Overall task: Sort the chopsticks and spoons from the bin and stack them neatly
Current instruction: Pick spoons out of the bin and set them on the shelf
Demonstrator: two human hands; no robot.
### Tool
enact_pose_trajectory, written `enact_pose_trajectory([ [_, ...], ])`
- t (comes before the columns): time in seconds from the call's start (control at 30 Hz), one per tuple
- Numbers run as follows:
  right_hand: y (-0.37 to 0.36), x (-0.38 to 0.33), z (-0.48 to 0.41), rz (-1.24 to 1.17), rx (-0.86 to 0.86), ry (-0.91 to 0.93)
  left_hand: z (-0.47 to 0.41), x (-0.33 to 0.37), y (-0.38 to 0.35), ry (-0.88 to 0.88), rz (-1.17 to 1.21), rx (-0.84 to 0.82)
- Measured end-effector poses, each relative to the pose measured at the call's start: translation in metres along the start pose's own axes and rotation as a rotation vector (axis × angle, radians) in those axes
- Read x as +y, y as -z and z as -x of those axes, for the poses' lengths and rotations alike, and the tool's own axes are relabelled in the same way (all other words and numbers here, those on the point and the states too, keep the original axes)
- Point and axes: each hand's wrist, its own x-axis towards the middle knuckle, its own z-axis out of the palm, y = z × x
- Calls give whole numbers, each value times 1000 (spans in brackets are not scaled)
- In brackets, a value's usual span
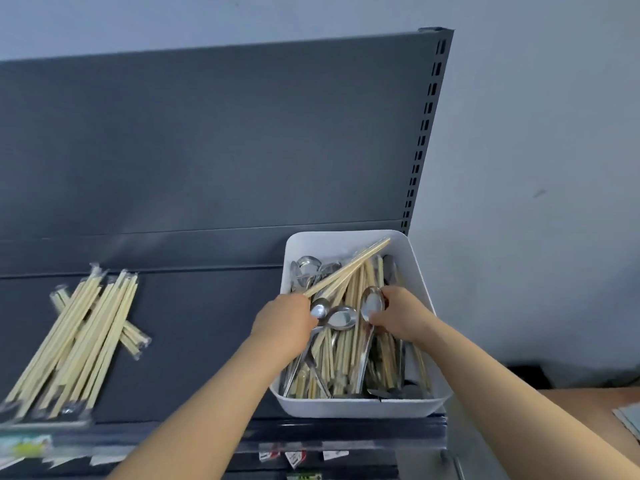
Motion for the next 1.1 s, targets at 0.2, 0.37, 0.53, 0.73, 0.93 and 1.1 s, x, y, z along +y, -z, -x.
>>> enact_pose_trajectory([
  [0.2,-2,8,-5,-46,-49,36,1,11,-5,105,92,-43],
  [0.37,-1,15,-8,-137,-110,9,6,23,-6,134,36,-125],
  [0.53,-4,24,-10,-210,-154,-4,0,23,-10,184,107,-190],
  [0.73,-6,24,-13,-315,-159,8,-5,22,-13,164,225,-225],
  [0.93,-4,22,-13,-284,-130,-24,-1,18,-2,84,276,-102],
  [1.1,-8,-4,-9,-395,-341,-67,11,-2,20,59,451,52],
])
